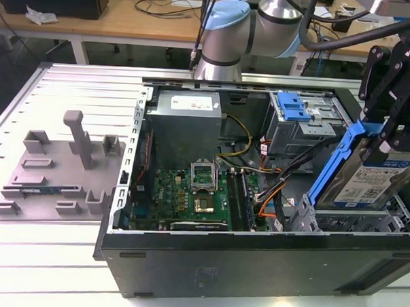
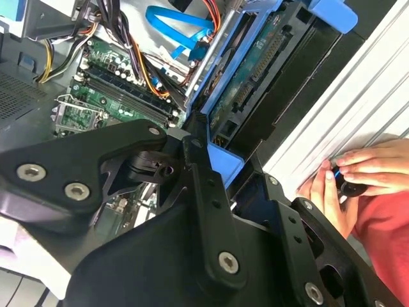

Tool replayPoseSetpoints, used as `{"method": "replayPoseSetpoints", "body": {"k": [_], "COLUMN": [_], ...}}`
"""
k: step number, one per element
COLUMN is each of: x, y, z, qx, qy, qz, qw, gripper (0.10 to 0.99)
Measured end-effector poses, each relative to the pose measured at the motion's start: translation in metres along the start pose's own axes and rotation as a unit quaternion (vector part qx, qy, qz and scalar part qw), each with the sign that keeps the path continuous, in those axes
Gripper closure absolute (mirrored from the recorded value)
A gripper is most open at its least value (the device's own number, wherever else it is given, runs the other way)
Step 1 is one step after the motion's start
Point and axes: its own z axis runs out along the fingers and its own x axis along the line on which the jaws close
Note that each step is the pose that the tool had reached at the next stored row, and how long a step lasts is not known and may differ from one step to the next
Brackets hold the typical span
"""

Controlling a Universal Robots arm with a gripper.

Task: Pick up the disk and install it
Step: 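Insert the disk into the insertion slot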

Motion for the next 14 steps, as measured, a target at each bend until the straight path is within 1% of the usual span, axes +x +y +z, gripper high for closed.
{"method": "replayPoseSetpoints", "body": {"k": [14], "x": [-0.0001], "y": [0.0000], "z": [0.0164], "qx": [0.0000], "qy": [0.0000], "qz": [0.000], "qw": [1.0000], "gripper": [0.718]}}
